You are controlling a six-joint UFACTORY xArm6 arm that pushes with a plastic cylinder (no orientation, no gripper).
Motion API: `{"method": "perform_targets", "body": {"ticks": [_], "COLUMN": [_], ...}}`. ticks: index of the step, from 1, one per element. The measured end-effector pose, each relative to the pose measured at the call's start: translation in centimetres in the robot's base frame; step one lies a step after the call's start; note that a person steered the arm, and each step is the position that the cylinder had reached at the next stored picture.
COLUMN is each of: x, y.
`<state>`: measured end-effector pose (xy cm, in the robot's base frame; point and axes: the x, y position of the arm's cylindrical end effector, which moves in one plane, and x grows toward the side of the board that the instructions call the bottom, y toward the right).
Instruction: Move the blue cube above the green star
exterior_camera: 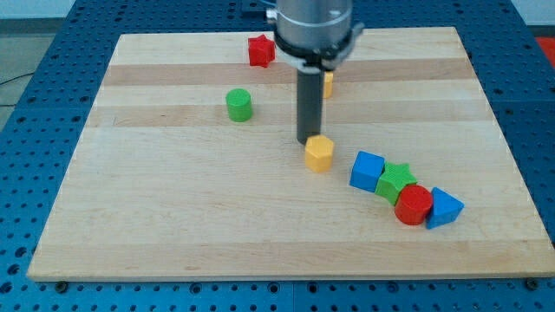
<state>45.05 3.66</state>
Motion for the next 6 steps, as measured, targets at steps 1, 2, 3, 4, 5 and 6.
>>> {"method": "perform_targets", "body": {"ticks": [1, 2, 3, 4, 5, 6], "x": [3.4, 4.4, 5.9, 5.9, 6.7, 6.6], "y": [1.7, -2.8, -0.6, 4.3, 6.0, 1.1]}}
